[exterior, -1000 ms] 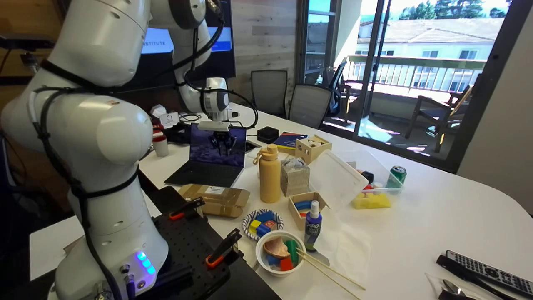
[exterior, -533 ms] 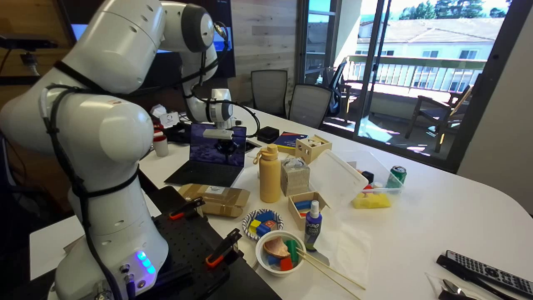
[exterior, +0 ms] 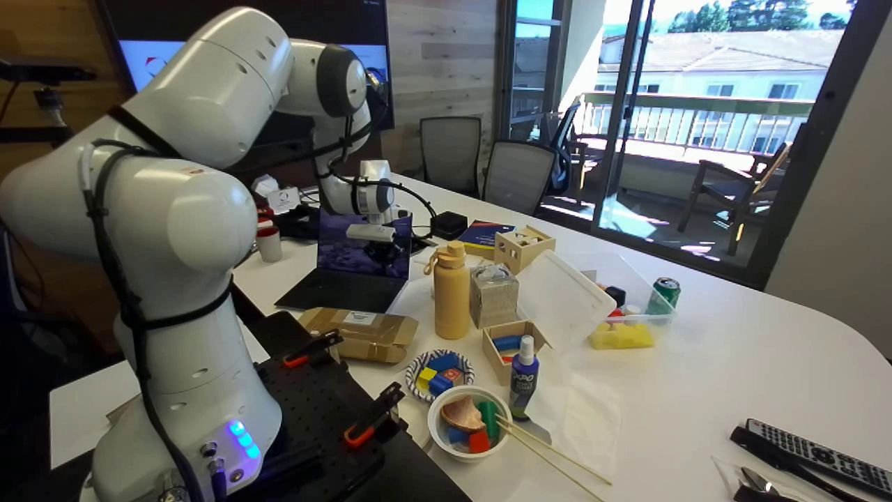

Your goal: Press a key on the keyboard.

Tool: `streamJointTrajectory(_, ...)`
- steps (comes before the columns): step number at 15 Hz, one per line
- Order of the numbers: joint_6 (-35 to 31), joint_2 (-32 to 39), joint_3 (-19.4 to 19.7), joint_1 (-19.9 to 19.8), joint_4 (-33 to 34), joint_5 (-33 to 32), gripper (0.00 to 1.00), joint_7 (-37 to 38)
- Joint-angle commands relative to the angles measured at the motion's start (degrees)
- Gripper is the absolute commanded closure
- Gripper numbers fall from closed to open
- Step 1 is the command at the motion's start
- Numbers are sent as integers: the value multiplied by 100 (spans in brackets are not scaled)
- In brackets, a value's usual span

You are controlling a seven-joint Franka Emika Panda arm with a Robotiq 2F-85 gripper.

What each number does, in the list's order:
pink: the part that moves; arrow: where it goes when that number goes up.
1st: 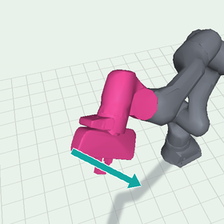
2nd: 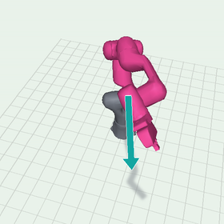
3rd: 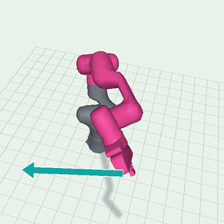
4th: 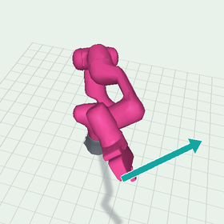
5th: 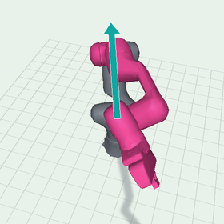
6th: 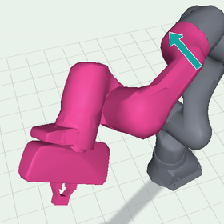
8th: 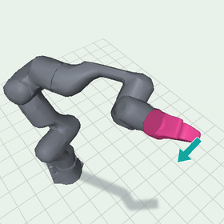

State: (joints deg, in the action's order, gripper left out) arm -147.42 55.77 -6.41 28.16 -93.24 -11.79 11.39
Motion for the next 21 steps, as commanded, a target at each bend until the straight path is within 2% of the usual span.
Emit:
streamJointTrajectory(1, 87, 363, 95, 121, 498, 13, 100, -49)
streamJointTrajectory(16, 314, 1214, 316, 284, 1639, -12, 100, -37)
streamJointTrajectory(21, 455, 1313, 333, 321, 1805, -24, 100, -45)
